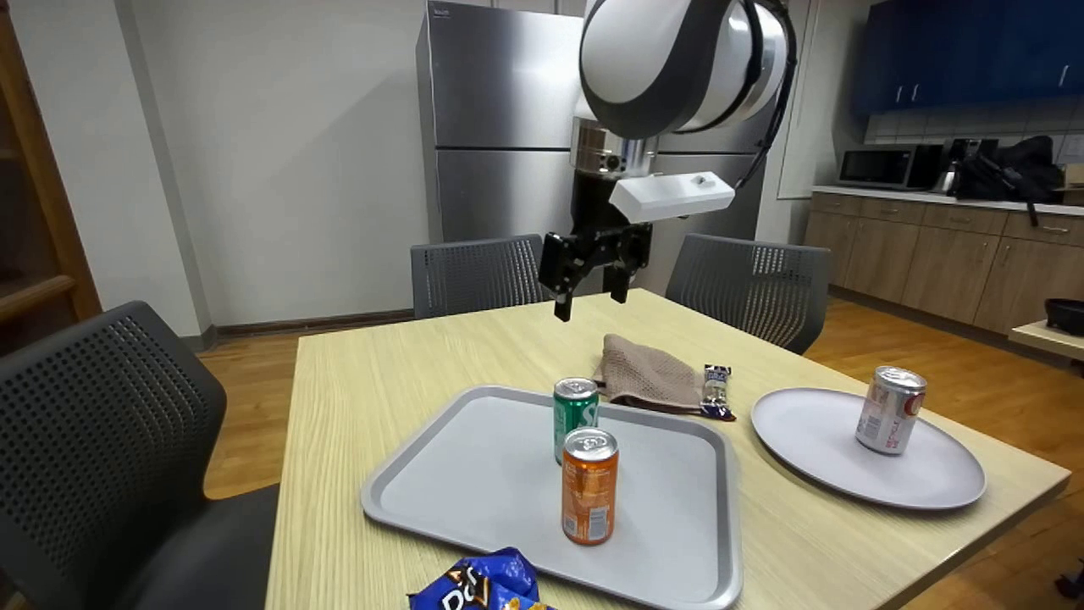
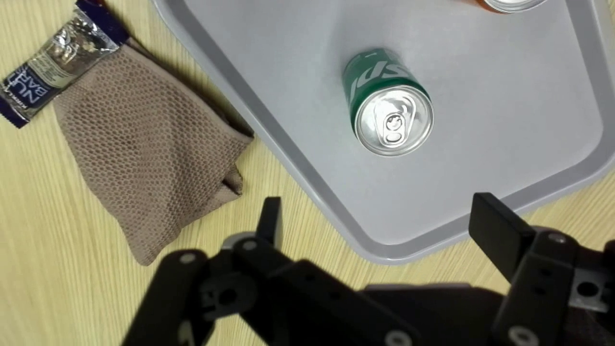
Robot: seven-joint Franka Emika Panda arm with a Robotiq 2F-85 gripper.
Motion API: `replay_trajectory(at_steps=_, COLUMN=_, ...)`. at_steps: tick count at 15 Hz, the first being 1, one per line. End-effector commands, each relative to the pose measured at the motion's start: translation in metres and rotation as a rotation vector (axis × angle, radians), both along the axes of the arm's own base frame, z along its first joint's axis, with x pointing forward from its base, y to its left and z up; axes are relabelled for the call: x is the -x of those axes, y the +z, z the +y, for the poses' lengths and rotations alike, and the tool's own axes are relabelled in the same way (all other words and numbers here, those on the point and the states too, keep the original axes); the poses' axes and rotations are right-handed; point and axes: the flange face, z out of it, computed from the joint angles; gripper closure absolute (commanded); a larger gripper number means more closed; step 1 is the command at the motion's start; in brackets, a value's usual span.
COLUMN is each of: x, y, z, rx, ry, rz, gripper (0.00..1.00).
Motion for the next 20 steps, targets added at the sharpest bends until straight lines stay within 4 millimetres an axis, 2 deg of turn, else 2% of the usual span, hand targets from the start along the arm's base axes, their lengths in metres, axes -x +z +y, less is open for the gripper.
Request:
replay_trajectory(at_steps=1, x=0.016, y=0.015, z=-0.024, rx=-0.019, ry=0.058, rz=-0.013, gripper=0.00)
replay_trajectory(at_steps=4, x=0.021, y=0.017, z=-0.047, rx=-0.023, ry=0.071, rz=-0.008, gripper=0.00)
replay_trajectory(at_steps=5, x=0.008, y=0.010, z=-0.035, rx=-0.015, ry=0.045, rz=0.006, gripper=0.00)
replay_trajectory(at_steps=8, x=0.012, y=0.011, z=-0.047, rx=-0.012, ry=0.051, rz=0.007, gripper=0.00)
replay_trajectory(at_steps=16, x=0.014, y=0.011, z=-0.046, rx=-0.012, ry=0.053, rz=0.008, gripper=0.00)
replay_trajectory(at_steps=20, x=0.018, y=0.019, z=-0.065, rx=-0.015, ry=0.042, rz=-0.009, gripper=0.00)
